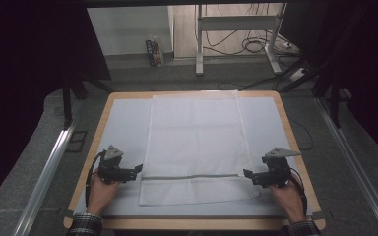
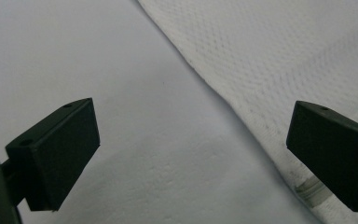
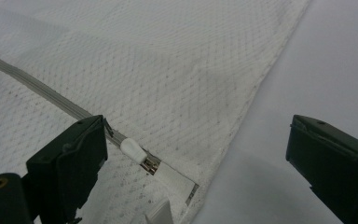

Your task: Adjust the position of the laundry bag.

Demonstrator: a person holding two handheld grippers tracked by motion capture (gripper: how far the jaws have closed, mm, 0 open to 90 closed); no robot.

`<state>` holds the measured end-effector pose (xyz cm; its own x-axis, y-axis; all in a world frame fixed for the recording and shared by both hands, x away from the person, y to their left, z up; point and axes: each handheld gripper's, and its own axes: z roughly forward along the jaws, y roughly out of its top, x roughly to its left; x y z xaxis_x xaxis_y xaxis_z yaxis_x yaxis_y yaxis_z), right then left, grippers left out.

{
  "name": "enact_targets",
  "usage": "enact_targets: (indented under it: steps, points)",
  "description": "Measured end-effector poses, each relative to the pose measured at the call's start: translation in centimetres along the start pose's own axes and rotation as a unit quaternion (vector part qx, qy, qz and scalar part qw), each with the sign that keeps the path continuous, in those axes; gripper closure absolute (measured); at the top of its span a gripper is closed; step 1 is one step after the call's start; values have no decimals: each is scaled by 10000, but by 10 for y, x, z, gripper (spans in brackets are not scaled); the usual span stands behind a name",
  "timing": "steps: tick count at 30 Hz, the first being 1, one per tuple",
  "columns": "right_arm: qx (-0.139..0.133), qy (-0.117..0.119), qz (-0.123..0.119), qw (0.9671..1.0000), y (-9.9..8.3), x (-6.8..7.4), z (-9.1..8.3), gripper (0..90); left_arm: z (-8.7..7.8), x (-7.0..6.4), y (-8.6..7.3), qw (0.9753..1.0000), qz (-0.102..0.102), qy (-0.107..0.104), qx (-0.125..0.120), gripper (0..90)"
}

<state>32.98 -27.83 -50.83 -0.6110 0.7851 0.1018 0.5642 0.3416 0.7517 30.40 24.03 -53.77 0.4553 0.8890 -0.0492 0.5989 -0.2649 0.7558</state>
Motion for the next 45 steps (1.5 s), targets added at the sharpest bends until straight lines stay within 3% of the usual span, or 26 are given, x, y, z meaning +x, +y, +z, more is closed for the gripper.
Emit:
enact_targets:
  steps: [10,15,20,24,27,28,30,32,33,34,37,45]
  points:
    - [59,-79,-99,9999,0,4,4,26,-3,-2,2,9998,47,-207,39,22]
    - [43,-105,-113,9999,0,4,4,20,-4,-3,2,9997,74,-209,61,31]
    - [107,-152,-21,9998,0,5,6,20,-6,0,2,9997,-25,-239,7,85]
    - [144,-172,22,9997,2,5,5,22,-7,0,3,9995,14,-302,-10,128]
    - [164,-214,123,9996,4,5,4,55,-7,-2,4,9993,43,-371,-38,213]
    - [167,-143,346,9992,6,2,3,116,-7,-3,5,9990,67,-430,-41,272]
    - [189,-110,396,9990,7,1,3,163,-5,-7,8,9986,142,-515,-57,313]
    - [272,-196,272,9991,10,-1,3,319,-1,-12,14,9989,236,-408,-36,410]
    - [272,-196,272,9991,10,-1,3,319,-1,-12,14,9989,236,-408,-36,427]
    - [312,-273,119,9991,13,-1,4,416,4,-14,18,9989,231,-418,-35,440]
    - [335,-392,-68,9986,16,-3,7,529,8,-16,22,9990,262,-374,-21,443]
    - [324,-467,9,9984,22,-10,14,533,20,-15,30,9991,358,-231,27,401]
